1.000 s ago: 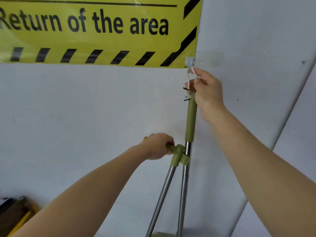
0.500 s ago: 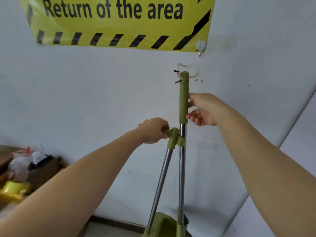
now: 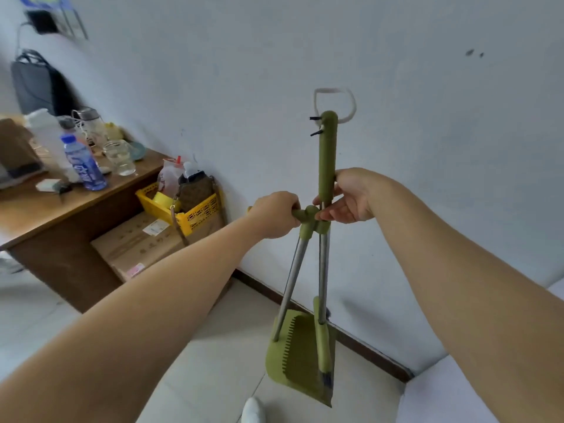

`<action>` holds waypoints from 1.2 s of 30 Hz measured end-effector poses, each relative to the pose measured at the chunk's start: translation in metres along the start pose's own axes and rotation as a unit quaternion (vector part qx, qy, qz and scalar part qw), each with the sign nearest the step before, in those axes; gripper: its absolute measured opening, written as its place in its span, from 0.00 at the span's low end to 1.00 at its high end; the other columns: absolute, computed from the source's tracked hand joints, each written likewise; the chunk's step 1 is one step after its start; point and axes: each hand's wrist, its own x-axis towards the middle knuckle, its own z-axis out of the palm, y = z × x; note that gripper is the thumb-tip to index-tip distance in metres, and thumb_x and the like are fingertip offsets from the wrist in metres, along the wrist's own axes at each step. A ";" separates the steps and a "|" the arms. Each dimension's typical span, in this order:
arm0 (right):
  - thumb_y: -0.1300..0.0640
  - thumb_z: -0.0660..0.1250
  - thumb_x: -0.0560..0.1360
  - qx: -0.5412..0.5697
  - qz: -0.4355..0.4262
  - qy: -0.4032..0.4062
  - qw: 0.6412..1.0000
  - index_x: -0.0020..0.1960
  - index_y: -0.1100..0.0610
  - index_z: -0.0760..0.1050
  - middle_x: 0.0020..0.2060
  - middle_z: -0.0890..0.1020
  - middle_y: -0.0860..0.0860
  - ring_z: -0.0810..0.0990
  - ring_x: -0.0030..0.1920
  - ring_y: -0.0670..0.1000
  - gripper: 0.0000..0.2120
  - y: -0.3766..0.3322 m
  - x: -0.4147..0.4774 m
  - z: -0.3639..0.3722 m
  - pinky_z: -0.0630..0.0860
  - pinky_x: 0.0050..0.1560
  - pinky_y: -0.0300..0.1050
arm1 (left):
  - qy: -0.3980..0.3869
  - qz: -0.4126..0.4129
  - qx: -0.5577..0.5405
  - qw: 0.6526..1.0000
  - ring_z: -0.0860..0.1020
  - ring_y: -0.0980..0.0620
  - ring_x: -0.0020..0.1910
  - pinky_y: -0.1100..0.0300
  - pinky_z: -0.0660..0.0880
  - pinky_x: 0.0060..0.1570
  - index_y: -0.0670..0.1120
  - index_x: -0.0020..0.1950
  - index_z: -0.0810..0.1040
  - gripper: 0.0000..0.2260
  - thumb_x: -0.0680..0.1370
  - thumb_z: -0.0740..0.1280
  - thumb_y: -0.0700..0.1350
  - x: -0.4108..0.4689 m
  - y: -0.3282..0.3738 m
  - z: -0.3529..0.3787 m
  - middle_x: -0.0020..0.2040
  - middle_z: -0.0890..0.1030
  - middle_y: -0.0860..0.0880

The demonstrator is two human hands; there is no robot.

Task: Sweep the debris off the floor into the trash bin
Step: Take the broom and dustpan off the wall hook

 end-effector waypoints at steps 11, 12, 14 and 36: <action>0.58 0.55 0.78 -0.108 0.017 -0.152 0.982 0.45 0.64 0.77 0.26 0.81 0.58 0.78 0.22 0.48 0.14 0.014 0.005 0.167 0.73 0.22 0.33 | -0.051 -0.161 -0.017 0.985 0.72 0.49 0.43 0.61 0.68 0.39 0.43 0.51 0.73 0.07 0.75 0.67 0.41 -0.124 -0.121 0.001 0.45 0.75 0.47; 0.57 0.56 0.78 -0.118 0.023 -0.169 0.978 0.45 0.64 0.77 0.26 0.81 0.58 0.78 0.21 0.48 0.14 0.015 0.005 0.186 0.73 0.21 0.33 | -0.046 -0.178 -0.023 0.983 0.71 0.50 0.42 0.62 0.67 0.36 0.44 0.49 0.72 0.06 0.75 0.67 0.41 -0.138 -0.133 0.001 0.43 0.73 0.49; 0.56 0.56 0.79 -0.141 0.035 -0.205 0.968 0.44 0.64 0.77 0.26 0.81 0.58 0.78 0.20 0.49 0.15 0.017 0.004 0.224 0.73 0.19 0.33 | -0.032 -0.216 -0.044 0.975 0.70 0.51 0.40 0.62 0.66 0.36 0.44 0.47 0.71 0.06 0.74 0.67 0.39 -0.167 -0.157 0.001 0.42 0.72 0.49; 0.45 0.67 0.74 -0.294 0.106 -0.465 0.828 0.62 0.63 0.73 0.43 0.81 0.64 0.83 0.34 0.56 0.25 0.033 -0.117 0.607 0.82 0.36 0.41 | 0.171 -0.542 -0.213 0.795 0.77 0.49 0.40 0.51 0.78 0.47 0.40 0.47 0.81 0.12 0.75 0.70 0.49 -0.483 -0.354 -0.020 0.40 0.80 0.45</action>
